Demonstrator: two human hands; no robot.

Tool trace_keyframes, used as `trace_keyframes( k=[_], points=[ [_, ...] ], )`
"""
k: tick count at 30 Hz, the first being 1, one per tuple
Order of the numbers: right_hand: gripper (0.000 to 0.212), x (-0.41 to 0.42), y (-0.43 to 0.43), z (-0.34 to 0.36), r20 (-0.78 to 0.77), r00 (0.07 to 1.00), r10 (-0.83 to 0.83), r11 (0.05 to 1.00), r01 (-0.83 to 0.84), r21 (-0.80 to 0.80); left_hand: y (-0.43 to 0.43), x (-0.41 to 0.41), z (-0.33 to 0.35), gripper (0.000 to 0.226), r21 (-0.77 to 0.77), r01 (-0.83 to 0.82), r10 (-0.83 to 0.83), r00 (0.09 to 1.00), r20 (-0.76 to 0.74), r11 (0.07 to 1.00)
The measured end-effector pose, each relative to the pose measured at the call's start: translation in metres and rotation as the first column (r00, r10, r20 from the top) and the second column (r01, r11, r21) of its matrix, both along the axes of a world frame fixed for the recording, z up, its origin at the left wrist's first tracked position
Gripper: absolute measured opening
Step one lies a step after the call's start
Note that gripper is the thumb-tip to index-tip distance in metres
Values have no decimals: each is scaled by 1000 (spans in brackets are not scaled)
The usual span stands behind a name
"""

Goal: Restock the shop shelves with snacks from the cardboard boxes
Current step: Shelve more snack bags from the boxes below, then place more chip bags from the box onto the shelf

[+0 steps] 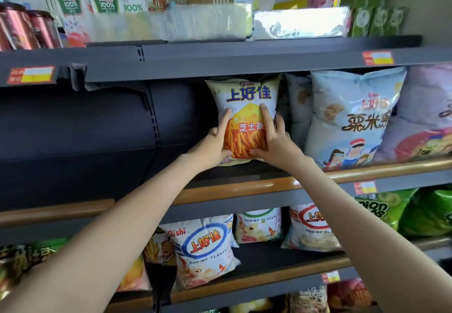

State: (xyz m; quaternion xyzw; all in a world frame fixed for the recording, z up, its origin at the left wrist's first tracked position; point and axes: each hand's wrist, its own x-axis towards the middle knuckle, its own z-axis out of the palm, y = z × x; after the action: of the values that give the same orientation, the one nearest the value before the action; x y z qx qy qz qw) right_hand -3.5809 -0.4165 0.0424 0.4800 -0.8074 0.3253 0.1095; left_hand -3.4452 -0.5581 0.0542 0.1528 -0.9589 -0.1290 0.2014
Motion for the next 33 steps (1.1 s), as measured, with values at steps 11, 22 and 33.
trace_keyframes(
  k=[11, 22, 33],
  points=[
    [108, 32, 15, 11, -47, 974, -220, 974, 222, 35, 36, 9, 5, 102, 188, -127, 138, 989, -44, 974],
    [23, 117, 38, -16, -28, 997, -67, 949, 55, -309, 95, 95, 6, 28, 564, 103, 177, 890, -420, 819],
    [10, 311, 31, -139, 899, 415, 139, 897, -437, 63, 162, 327, -178, 19, 967, -237, 817, 536, 213, -96]
  ],
)
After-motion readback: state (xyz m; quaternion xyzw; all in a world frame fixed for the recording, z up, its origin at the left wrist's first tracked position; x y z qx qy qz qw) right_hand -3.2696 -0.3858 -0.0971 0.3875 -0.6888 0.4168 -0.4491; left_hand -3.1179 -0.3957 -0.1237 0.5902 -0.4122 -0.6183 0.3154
